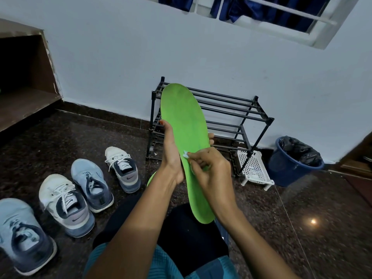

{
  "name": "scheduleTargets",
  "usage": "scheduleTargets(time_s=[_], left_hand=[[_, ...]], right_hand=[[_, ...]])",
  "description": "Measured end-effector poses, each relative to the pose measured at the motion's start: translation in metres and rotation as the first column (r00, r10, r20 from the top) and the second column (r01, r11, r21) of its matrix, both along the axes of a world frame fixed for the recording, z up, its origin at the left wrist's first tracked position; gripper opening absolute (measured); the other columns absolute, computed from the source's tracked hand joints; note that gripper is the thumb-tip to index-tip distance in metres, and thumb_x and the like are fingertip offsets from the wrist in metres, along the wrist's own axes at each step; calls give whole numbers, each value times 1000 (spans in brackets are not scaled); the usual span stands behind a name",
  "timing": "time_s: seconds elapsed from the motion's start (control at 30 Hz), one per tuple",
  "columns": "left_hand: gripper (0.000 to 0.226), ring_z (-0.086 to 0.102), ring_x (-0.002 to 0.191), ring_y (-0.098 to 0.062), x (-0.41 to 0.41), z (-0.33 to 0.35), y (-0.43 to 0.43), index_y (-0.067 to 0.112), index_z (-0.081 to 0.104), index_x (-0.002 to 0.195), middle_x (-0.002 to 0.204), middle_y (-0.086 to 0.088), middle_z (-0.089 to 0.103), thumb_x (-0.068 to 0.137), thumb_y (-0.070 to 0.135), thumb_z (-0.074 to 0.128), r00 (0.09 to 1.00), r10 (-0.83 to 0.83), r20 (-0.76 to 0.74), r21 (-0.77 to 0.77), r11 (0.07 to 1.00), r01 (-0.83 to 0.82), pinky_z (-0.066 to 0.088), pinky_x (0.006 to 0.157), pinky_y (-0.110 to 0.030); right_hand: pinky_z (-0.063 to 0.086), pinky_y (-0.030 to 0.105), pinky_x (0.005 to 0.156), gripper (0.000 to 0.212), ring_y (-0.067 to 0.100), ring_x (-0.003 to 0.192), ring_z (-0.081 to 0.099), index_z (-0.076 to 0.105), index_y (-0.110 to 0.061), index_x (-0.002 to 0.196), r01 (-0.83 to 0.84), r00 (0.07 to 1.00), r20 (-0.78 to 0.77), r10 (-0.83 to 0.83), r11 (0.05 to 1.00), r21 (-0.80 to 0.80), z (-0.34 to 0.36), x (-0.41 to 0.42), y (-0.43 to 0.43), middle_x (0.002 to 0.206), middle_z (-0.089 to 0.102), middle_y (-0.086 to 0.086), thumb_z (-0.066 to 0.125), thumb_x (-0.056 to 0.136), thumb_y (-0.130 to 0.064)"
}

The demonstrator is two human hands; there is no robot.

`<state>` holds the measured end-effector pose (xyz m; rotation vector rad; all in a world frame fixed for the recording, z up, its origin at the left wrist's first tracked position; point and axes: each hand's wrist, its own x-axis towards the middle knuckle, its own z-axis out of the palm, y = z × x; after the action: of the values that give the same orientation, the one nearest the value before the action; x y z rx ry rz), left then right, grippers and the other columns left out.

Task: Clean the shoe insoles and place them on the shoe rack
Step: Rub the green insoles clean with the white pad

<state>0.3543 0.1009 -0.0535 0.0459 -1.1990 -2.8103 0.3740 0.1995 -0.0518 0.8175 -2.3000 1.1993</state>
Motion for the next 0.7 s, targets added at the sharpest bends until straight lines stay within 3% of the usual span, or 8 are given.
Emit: scheduleTargets(time_s=[0.13, 0.23, 0.43, 0.6, 0.7], left_hand=[[100, 67, 82, -28, 1, 0, 3, 5, 68, 100, 94, -18, 70, 82, 78, 3, 999, -29, 14, -21, 999, 29, 55, 77, -37], [100, 68, 79, -27, 1, 0, 3, 4, 67, 101, 92, -17, 71, 83, 78, 2, 999, -30, 13, -16, 999, 31, 56, 74, -35], [101, 68, 79, -28, -1, 0, -2, 2, 64, 106, 90, -20, 70, 84, 77, 1, 1000, -9, 8, 2, 1000, 9, 58, 73, -36], [95, 68, 80, -26, 0, 0, 1, 7, 65, 107, 93, -17, 71, 85, 76, 3, 999, 7, 44, -53, 999, -5, 59, 70, -35], [88, 70, 73, -20, -1, -2, 1, 10, 65, 103, 85, -11, 72, 88, 73, 5, 998, 36, 53, -70, 997, -32, 57, 62, -29]], right_hand=[[35, 11, 65, 9, 19, 78, 54, 69, 2, 88, 151, 985, -86, -147, 988, 35, 3, -16, 1, 82, 53, 4, 64, 81, 1], [34, 17, 66, 11, 25, 80, 57, 70, 1, 90, 153, 984, -99, -148, 987, 51, -1, -16, -2, 83, 58, 9, 63, 81, 1], [45, 27, 66, 17, 20, 72, 57, 71, -4, 91, 19, 998, -54, -19, 1000, 7, -7, 0, 2, 80, 60, 7, 63, 78, 2], [31, 15, 63, 13, 19, 74, 48, 69, 2, 91, 167, 979, -133, -157, 984, 65, -1, -19, 1, 78, 47, -1, 61, 81, 3], [27, 17, 63, 12, 20, 77, 47, 68, 2, 91, 210, 969, -154, -194, 974, 90, 3, -26, -2, 80, 54, 6, 61, 81, 4]])
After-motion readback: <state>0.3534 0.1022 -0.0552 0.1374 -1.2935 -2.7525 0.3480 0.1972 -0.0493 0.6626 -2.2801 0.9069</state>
